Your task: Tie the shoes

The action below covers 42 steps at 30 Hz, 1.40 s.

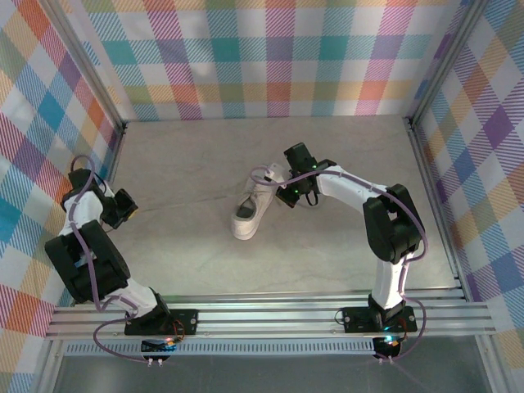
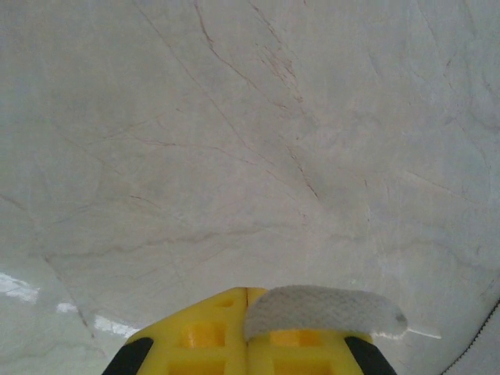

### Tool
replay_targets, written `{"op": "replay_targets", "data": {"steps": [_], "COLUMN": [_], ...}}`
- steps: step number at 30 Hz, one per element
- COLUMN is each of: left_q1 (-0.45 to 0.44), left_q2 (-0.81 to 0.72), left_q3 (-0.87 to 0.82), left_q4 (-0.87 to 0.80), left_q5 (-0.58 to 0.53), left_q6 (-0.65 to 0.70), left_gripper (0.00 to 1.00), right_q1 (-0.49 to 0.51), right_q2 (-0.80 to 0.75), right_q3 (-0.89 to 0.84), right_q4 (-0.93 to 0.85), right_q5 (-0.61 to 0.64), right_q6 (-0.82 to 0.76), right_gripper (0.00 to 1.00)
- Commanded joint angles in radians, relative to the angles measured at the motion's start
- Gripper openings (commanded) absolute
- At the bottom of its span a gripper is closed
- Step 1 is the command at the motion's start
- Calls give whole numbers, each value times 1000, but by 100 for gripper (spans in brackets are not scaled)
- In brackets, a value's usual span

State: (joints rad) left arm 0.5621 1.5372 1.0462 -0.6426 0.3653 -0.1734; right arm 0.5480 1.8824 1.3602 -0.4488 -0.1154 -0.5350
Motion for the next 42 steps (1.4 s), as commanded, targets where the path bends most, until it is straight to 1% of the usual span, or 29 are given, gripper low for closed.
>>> {"op": "replay_targets", "data": {"steps": [1, 7, 14, 20, 22, 24, 26, 27, 29, 32, 37, 38, 39, 40, 41, 42], "left_q1": [50, 85, 99, 111, 111, 99, 53, 9, -85, -194, -315, -328, -339, -353, -368, -383], "left_q2": [-40, -73, -115, -138, -142, -143, -134, -133, -133, -115, -52, -43, -34, -25, -16, -8], "left_q3": [0, -14, -56, -86, -92, -92, -82, -85, -108, -153, -175, -175, -169, -157, -140, -123], "left_q4": [-22, -29, -35, -40, -46, -60, -92, -103, -101, -74, -79, -81, -86, -97, -110, -126], "left_q5": [-70, -94, -132, -147, -146, -128, -133, -144, -170, -211, -281, -289, -295, -309, -317, -328], "left_q6": [16, 22, 25, 20, 21, 23, 20, 8, -43, -124, -166, -164, -157, -143, -121, -100], "left_gripper": [0, 0, 0, 0, 0, 0, 0, 0, 0, 0, 0, 4, 13, 27, 35, 40], "right_q1": [-14, -16, -24, -41, -43, -42, -40, -38, -31, -30, -26, -26, -25, -25, -25, -25], "right_q2": [-21, -18, -5, 17, 37, 70, 122, 158, 224, 297, 375, 388, 397, 406, 416, 423], "right_q3": [-15, -21, -29, -23, 6, 50, 114, 151, 225, 313, 458, 482, 498, 515, 531, 545], "right_q4": [-44, -52, -57, -67, -87, -122, -163, -185, -222, -245, -289, -296, -297, -298, -301, -304], "right_q5": [51, 51, 45, 13, -5, -53, -87, -93, -98, -119, -151, -156, -159, -165, -171, -179], "right_q6": [3, 1, 15, 29, 40, 48, 68, 78, 93, 112, 111, 105, 101, 97, 94, 93], "right_gripper": [0, 0, 0, 0, 0, 0, 0, 0, 0, 0, 0, 0, 0, 0, 0, 0]}}
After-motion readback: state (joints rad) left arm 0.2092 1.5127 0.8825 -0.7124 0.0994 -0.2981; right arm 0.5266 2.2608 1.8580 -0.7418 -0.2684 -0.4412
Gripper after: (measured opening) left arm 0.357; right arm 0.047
